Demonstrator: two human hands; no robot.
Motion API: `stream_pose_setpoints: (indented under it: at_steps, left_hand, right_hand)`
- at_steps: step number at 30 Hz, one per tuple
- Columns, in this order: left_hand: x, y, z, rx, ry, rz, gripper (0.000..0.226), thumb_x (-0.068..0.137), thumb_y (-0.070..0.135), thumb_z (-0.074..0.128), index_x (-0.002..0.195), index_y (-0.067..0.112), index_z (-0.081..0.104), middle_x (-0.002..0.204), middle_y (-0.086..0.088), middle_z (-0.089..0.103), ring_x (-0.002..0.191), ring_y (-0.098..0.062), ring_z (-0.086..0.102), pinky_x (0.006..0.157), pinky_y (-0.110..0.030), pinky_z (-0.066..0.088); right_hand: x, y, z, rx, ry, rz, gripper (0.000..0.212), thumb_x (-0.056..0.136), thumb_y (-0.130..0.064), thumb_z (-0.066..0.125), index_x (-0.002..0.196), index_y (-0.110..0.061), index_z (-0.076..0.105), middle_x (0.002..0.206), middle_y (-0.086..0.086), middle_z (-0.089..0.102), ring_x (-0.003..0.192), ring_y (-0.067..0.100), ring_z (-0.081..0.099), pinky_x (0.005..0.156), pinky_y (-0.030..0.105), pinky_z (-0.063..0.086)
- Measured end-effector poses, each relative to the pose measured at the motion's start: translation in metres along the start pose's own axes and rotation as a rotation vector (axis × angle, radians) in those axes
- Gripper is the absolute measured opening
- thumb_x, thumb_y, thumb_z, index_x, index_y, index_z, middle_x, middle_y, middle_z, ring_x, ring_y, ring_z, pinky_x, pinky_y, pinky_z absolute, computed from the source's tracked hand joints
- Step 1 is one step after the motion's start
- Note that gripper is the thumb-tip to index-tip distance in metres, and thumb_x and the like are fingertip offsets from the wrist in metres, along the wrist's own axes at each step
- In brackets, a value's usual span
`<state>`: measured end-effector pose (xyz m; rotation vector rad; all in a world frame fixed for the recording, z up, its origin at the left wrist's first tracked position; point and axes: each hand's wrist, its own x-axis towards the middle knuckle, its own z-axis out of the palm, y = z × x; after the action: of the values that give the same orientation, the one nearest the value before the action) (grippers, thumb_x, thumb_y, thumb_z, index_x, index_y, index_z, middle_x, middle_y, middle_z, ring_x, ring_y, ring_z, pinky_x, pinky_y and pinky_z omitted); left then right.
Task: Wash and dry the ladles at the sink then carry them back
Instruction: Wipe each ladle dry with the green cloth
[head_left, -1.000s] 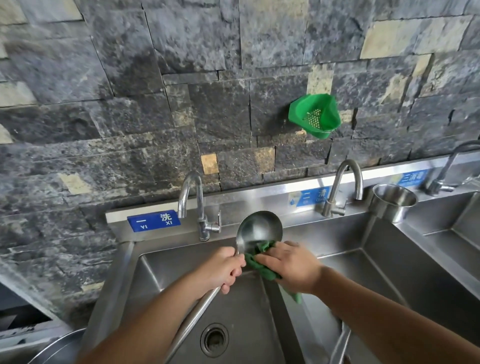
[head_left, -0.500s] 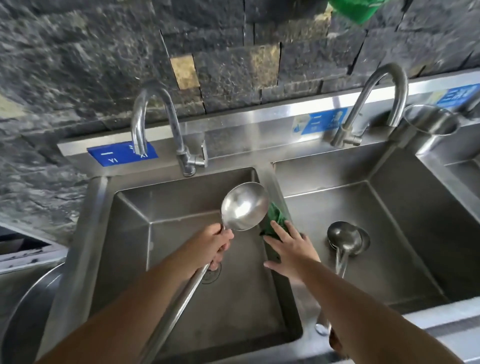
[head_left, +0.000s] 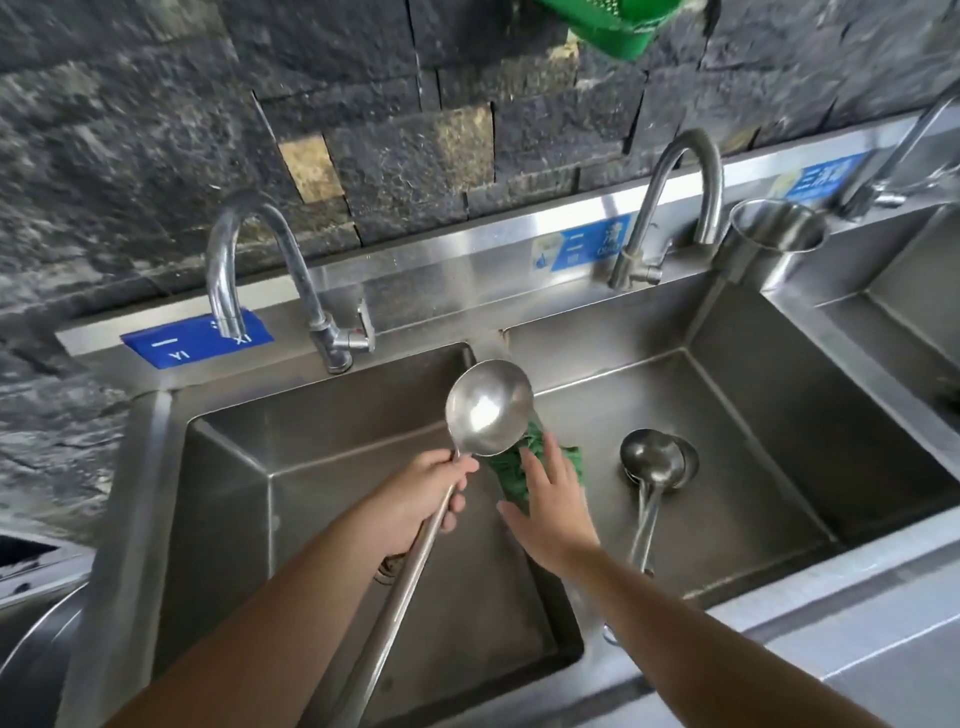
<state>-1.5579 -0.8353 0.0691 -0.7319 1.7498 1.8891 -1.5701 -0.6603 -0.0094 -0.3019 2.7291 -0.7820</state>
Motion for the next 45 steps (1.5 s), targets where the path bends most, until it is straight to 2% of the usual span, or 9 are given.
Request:
stream_pose_setpoints:
  at_steps: [3, 6, 10, 15, 19, 21, 25, 40, 45]
  left_hand:
    - [0.005, 0.012, 0.027, -0.073, -0.052, -0.035, 0.013, 0.096, 0.013, 0.055, 0.108, 0.007, 0.055, 0.067, -0.003, 0.045, 0.051, -0.011, 0.041, 0.041, -0.018, 0.028]
    - [0.015, 0.024, 0.060, -0.122, -0.129, -0.065, 0.006, 0.095, 0.010, 0.055, 0.101, 0.008, 0.056, 0.064, -0.003, 0.046, 0.051, -0.012, 0.042, 0.040, -0.018, 0.032]
    - [0.029, 0.028, 0.103, -0.194, -0.204, -0.070, 0.010, 0.093, 0.006, 0.057, 0.083, 0.006, 0.056, 0.066, -0.006, 0.053, 0.053, -0.014, 0.058, 0.044, -0.019, 0.042]
    - [0.025, 0.011, 0.140, -0.024, -0.222, -0.012, 0.010, 0.097, 0.015, 0.053, 0.098, 0.011, 0.063, 0.094, -0.008, 0.070, 0.081, -0.020, 0.069, 0.065, -0.029, 0.049]
    - [-0.003, -0.007, 0.143, 0.137, -0.265, -0.008, 0.016, 0.097, 0.012, 0.051, 0.098, 0.006, 0.066, 0.074, -0.009, 0.064, 0.055, -0.016, 0.060, 0.051, -0.023, 0.046]
    - [-0.024, -0.016, 0.142, 0.141, -0.236, -0.016, 0.017, 0.098, 0.012, 0.051, 0.099, 0.007, 0.067, 0.069, -0.006, 0.065, 0.061, -0.019, 0.062, 0.061, -0.032, 0.054]
    - [-0.063, -0.036, 0.131, 0.008, -0.343, -0.102, 0.021, 0.096, 0.017, 0.056, 0.099, -0.001, 0.066, 0.079, -0.019, 0.069, 0.065, -0.029, 0.068, 0.056, -0.035, 0.056]
    - [-0.022, -0.027, 0.128, 0.214, -0.399, -0.109, 0.012, 0.091, 0.012, 0.060, 0.083, 0.003, 0.063, 0.069, -0.013, 0.066, 0.060, -0.022, 0.061, 0.054, -0.028, 0.049]
    - [-0.003, -0.026, 0.140, 0.193, -0.366, -0.153, 0.014, 0.092, 0.009, 0.057, 0.090, 0.000, 0.066, 0.074, -0.015, 0.065, 0.063, -0.022, 0.062, 0.053, -0.029, 0.050]
  right_hand:
    - [-0.056, -0.028, -0.001, 0.576, -0.109, 0.195, 0.031, 0.094, -0.039, 0.057, 0.115, -0.018, 0.066, 0.109, -0.002, 0.066, 0.106, 0.018, 0.061, 0.079, 0.014, 0.043]
    - [-0.093, -0.047, 0.004, 1.075, -0.176, 0.314, 0.045, 0.078, -0.053, 0.064, 0.094, -0.011, 0.067, 0.081, 0.002, 0.068, 0.074, 0.018, 0.061, 0.066, 0.028, 0.046]
    - [-0.113, -0.052, -0.017, 1.482, -0.132, 0.385, 0.014, 0.093, -0.011, 0.059, 0.105, -0.004, 0.054, 0.081, 0.007, 0.068, 0.078, 0.021, 0.067, 0.065, 0.038, 0.053]
    - [-0.109, -0.020, -0.046, 1.465, 0.084, 0.451, 0.016, 0.085, -0.011, 0.061, 0.097, -0.002, 0.055, 0.065, 0.008, 0.056, 0.058, 0.019, 0.055, 0.056, 0.035, 0.050]
    - [-0.098, 0.006, -0.066, 1.446, 0.252, 0.469, 0.012, 0.092, -0.007, 0.057, 0.085, 0.002, 0.058, 0.064, 0.014, 0.059, 0.054, 0.024, 0.058, 0.054, 0.034, 0.049]
    - [-0.089, 0.015, -0.069, 1.358, 0.311, 0.520, 0.018, 0.090, -0.014, 0.060, 0.087, 0.003, 0.064, 0.076, 0.019, 0.067, 0.067, 0.032, 0.067, 0.066, 0.044, 0.057]
    - [-0.077, 0.031, -0.073, 1.120, 0.373, 0.610, 0.023, 0.095, -0.021, 0.058, 0.083, -0.002, 0.063, 0.070, 0.007, 0.061, 0.058, 0.017, 0.057, 0.057, 0.027, 0.047]
    - [-0.057, 0.059, -0.060, 0.835, 0.303, 0.560, 0.016, 0.087, -0.028, 0.067, 0.078, -0.017, 0.062, 0.067, -0.002, 0.059, 0.067, 0.018, 0.056, 0.068, 0.032, 0.044]
    - [-0.049, 0.069, -0.060, 0.917, 0.200, 0.542, 0.019, 0.084, -0.016, 0.068, 0.086, 0.003, 0.066, 0.075, 0.009, 0.060, 0.073, 0.021, 0.055, 0.069, 0.032, 0.043]
